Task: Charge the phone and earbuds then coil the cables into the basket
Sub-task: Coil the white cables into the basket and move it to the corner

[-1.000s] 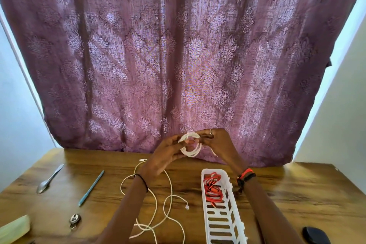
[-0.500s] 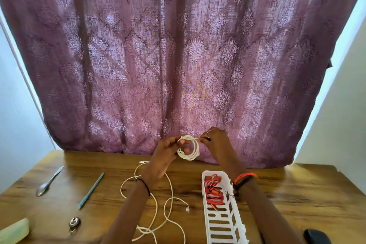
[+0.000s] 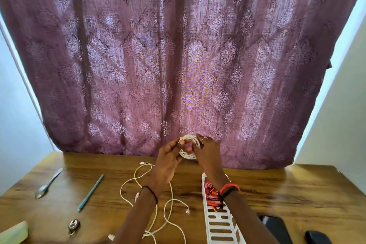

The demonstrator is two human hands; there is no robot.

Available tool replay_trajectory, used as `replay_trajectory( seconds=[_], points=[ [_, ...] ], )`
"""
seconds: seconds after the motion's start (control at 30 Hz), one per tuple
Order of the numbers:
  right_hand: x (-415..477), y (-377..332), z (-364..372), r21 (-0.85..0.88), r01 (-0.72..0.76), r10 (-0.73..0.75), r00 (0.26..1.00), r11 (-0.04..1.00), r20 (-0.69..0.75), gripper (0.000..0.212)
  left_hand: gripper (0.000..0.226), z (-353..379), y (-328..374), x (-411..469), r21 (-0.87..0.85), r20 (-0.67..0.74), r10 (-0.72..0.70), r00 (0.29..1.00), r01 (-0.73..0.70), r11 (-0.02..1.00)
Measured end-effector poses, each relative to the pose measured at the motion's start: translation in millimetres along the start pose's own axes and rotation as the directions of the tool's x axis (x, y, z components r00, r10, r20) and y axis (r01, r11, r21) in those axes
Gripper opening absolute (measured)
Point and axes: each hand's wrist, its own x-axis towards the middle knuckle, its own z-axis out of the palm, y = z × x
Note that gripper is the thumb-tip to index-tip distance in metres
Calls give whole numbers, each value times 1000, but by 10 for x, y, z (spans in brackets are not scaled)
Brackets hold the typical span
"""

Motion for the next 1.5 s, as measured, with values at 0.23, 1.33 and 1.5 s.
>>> replay_trajectory(
  seconds=[0.23, 1.33, 1.5],
  points=[
    [-54, -34, -1, 5, -59, 59, 998, 998, 4, 20, 17, -81, -84, 1, 431, 3, 189, 982, -172, 886],
    [171, 161, -270, 514, -420, 5, 778, 748, 628, 19, 26, -117, -38, -64, 344, 5, 100, 995, -95, 934],
    [142, 44, -145, 313, -131, -32, 883, 941, 468, 15, 30, -129, -54, 15, 439, -95, 202, 975, -141, 887]
  ],
)
